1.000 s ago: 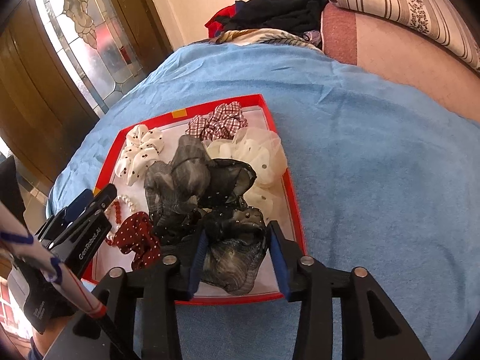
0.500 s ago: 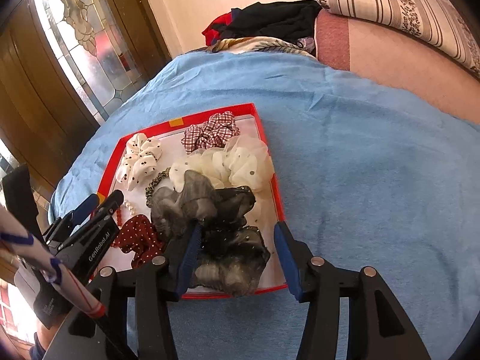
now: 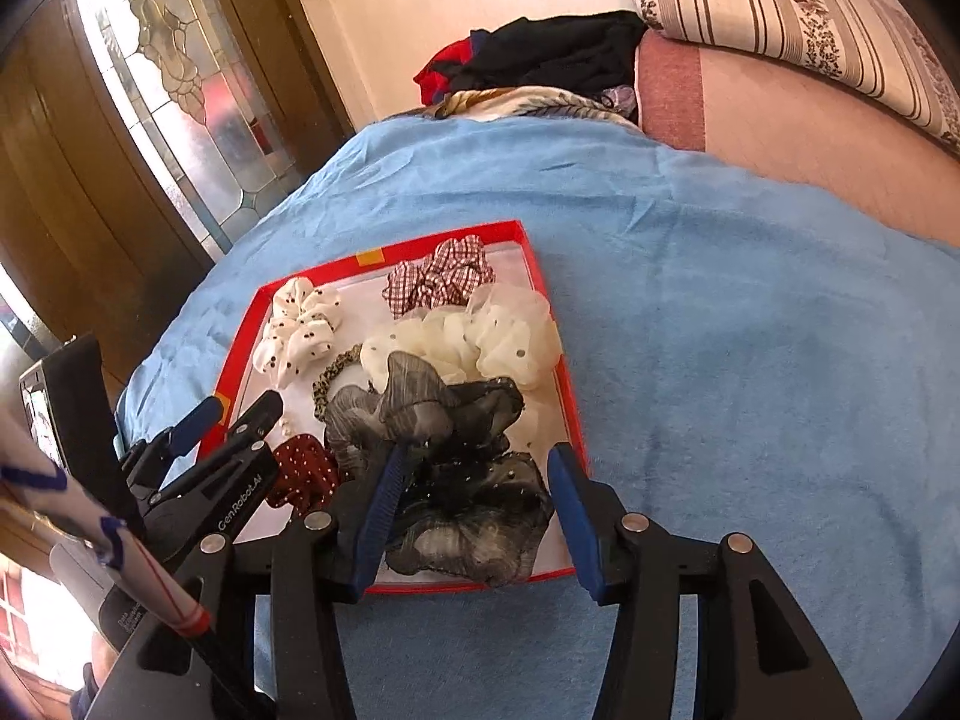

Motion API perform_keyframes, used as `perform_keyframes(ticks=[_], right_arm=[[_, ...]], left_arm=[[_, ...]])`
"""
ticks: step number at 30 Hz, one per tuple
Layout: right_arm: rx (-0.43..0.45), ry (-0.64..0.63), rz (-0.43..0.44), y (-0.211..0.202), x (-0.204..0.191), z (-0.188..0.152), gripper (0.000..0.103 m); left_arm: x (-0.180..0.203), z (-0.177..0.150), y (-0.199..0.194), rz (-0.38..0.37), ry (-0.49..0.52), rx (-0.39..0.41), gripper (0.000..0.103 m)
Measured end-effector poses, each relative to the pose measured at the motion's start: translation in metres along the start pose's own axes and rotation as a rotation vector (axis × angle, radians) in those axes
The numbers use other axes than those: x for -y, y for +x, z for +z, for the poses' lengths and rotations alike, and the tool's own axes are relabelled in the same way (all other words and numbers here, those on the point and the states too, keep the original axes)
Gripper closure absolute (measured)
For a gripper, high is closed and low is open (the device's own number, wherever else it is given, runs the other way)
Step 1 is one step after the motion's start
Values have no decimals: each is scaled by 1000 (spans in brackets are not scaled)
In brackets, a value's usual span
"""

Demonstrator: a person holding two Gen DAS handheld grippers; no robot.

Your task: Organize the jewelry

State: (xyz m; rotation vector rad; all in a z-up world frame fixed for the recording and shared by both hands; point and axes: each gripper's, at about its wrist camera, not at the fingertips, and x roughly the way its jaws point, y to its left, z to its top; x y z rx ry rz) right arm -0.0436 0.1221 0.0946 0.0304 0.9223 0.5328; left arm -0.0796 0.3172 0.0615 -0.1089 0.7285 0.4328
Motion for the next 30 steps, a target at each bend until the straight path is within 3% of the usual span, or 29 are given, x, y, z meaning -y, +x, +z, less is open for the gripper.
perform_keyframes(ticks=[16,30], right_arm=[[-48,-20,25,-2,-4,-13,44],[-22,-34,-9,-27,-8,-18,27]], left_arm=[[-2,-3,-3,21,15,-2,17],[2,-10,-10,20,26,2,5]])
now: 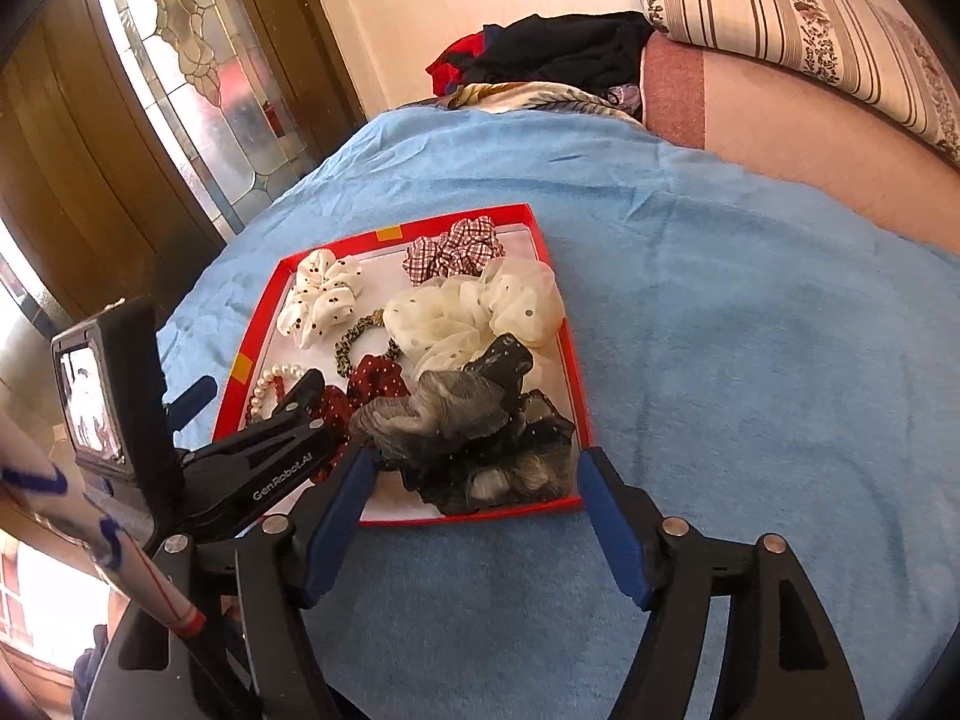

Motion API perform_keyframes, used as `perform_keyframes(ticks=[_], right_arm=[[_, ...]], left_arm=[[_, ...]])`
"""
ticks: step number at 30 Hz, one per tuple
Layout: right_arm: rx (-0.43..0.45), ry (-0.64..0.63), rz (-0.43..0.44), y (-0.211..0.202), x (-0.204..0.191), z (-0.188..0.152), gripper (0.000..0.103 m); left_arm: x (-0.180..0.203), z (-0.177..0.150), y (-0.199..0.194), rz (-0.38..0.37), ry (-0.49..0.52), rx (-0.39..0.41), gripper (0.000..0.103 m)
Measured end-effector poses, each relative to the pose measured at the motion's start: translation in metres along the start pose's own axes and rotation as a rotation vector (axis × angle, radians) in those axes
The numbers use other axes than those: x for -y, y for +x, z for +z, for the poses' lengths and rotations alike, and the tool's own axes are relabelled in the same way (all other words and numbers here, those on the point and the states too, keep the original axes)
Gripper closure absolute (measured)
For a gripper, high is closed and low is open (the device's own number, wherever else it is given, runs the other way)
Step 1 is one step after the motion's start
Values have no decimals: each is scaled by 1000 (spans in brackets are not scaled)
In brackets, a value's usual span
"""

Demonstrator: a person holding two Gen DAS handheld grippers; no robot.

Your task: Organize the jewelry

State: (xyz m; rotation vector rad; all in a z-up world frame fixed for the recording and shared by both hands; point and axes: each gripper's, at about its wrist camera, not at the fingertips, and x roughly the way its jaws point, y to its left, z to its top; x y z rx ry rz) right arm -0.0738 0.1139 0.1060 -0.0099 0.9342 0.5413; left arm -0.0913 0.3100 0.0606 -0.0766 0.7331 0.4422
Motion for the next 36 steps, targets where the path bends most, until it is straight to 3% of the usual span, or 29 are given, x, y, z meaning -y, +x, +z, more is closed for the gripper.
perform_keyframes(ticks=[23,36], right_arm=[[-10,-17,-42,-27,10,-27,21],[50,-42,-77,-67,23,-48,18]], left_arm=[[-6,-12,-43,-5,-89,84,0],[9,-30,-116,-12,-70,139,0]])
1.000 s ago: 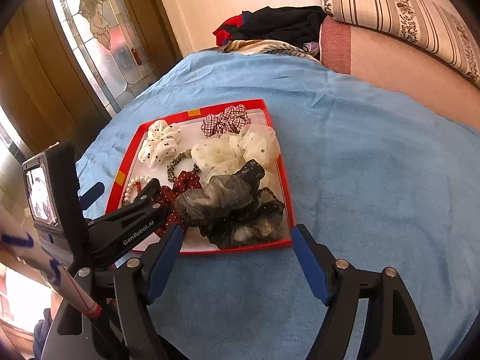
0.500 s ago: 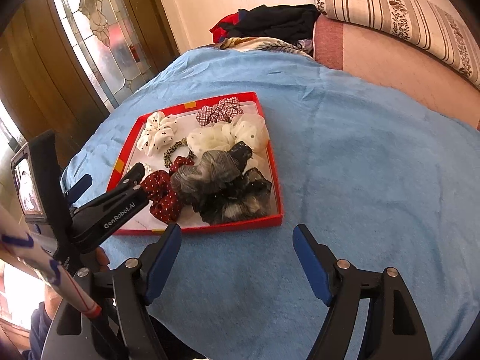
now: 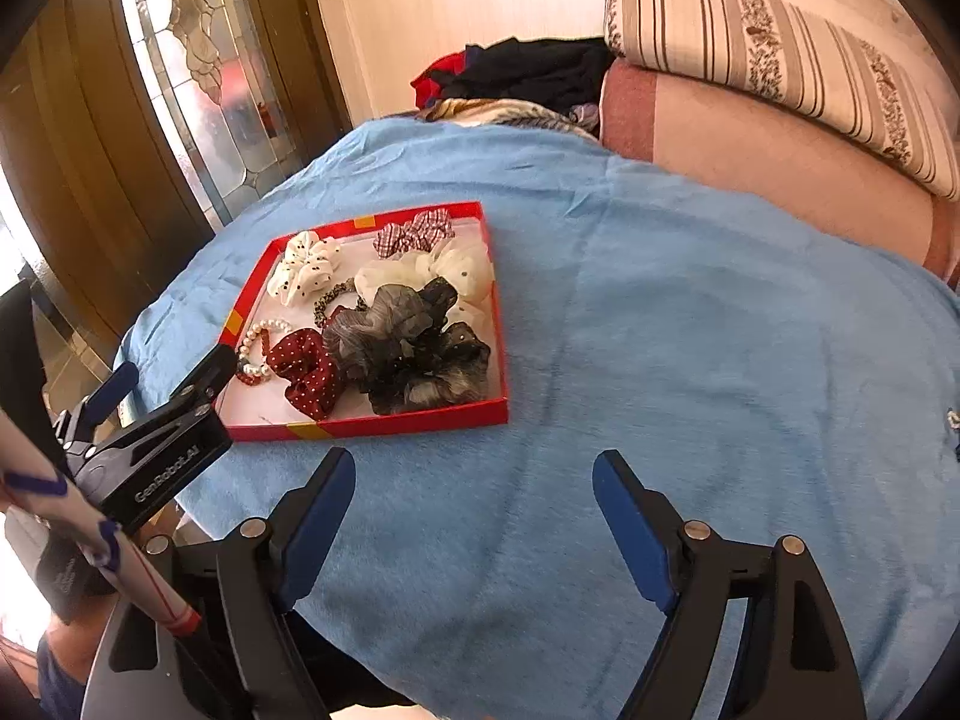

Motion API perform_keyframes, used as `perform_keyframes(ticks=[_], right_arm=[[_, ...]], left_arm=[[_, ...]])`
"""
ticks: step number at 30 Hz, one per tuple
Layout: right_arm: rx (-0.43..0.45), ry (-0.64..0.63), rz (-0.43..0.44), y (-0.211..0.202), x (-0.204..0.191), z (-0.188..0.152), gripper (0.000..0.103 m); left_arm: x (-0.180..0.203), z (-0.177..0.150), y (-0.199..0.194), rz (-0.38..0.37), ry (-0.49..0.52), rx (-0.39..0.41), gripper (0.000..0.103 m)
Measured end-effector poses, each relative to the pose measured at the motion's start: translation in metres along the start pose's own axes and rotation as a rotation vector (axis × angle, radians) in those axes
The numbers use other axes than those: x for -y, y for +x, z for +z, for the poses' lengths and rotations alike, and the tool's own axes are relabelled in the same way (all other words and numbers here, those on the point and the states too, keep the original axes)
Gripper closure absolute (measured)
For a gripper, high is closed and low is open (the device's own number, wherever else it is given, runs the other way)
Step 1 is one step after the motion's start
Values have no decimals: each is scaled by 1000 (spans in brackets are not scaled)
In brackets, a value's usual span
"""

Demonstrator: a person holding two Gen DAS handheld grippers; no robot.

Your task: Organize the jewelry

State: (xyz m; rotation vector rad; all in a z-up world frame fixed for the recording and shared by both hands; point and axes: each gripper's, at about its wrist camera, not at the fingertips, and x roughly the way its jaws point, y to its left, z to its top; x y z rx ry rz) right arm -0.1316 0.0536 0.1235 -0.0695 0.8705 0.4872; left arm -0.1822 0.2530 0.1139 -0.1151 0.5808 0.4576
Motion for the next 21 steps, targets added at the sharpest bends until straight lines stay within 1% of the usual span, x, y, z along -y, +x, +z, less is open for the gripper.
perform_keyframes(ticks=[4,7,9,11,14,16,18,21], right_arm=[[45,-24,-12,-25,3,-4,17],[90,-44,-23,-50,4,-8,17],[117,-51,-28,-66,5,-10,16],[153,-55,-27,-88,6,-14,16],[213,-72,-42,-120,2,-22,11],[246,-84,-57,-139,0,-31,11],[263,-82,-71,-153,-3,-40,11],[305,-81,-114,-173,-7,-55,10]], left_arm=[[9,6,-34,0,35,19,0],[19,13,-65,6,75,54,0],[24,17,-85,1,73,75,0],[26,18,-106,-20,61,106,0],[26,18,-135,-20,30,156,0],[27,18,-149,-11,25,161,0],[27,15,-162,-19,35,148,0],[24,7,-184,28,48,180,0]])
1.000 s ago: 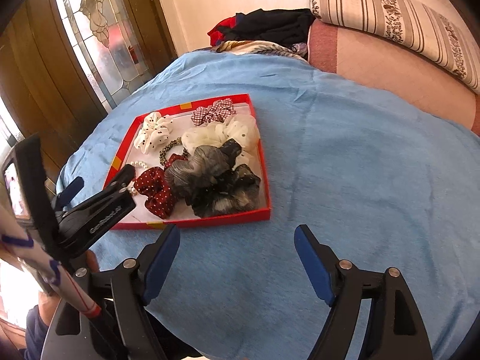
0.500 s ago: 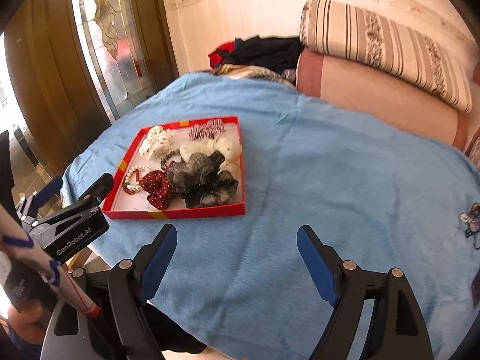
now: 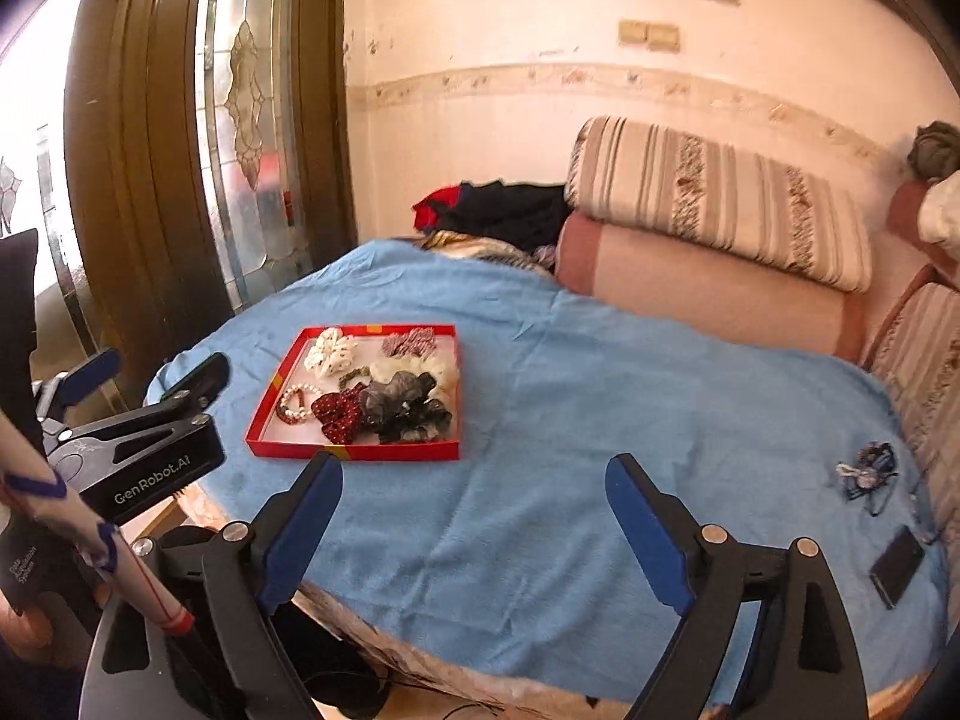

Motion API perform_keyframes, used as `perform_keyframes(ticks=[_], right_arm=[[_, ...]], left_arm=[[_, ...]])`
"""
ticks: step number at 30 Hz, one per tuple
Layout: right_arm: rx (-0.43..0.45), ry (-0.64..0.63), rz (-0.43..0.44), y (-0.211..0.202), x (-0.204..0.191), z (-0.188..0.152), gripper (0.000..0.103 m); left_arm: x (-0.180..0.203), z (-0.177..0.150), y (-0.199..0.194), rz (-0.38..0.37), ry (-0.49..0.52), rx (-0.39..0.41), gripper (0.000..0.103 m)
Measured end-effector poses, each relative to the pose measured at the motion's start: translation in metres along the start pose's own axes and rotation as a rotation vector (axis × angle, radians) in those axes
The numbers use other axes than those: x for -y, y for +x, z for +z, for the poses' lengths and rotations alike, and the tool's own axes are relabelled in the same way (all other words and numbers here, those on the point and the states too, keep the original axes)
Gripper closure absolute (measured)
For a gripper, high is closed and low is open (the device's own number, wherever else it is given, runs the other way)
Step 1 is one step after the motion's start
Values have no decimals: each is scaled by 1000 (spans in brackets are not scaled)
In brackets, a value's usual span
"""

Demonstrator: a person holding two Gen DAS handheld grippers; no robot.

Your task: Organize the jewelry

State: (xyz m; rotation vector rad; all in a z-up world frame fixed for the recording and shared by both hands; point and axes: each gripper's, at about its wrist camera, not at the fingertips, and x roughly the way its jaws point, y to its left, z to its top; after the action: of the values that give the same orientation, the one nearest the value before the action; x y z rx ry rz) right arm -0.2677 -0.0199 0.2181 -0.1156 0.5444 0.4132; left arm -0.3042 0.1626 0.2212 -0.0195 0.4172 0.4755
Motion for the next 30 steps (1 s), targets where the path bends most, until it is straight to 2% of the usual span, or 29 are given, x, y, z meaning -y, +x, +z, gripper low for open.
perform_keyframes(ticks=[4,7,11,19,30], right_arm=[[57,-60,-85,-17,-12,-10,7],[70,-133,-134,-17,-22,-16,7],[46,-141,-131,-10,-20,-18,7],[-12,-142,-168,13,-5,-26,7],[-112,-126,-161,56,10,-33,7]], left_arm=[[-8,-7,-21,55,-29,54,0],[-8,-11,-14,41,-45,12,0],[3,-15,0,34,-3,-41,0],[22,-23,31,-15,6,-125,0],[41,-36,71,-11,35,-202,0]])
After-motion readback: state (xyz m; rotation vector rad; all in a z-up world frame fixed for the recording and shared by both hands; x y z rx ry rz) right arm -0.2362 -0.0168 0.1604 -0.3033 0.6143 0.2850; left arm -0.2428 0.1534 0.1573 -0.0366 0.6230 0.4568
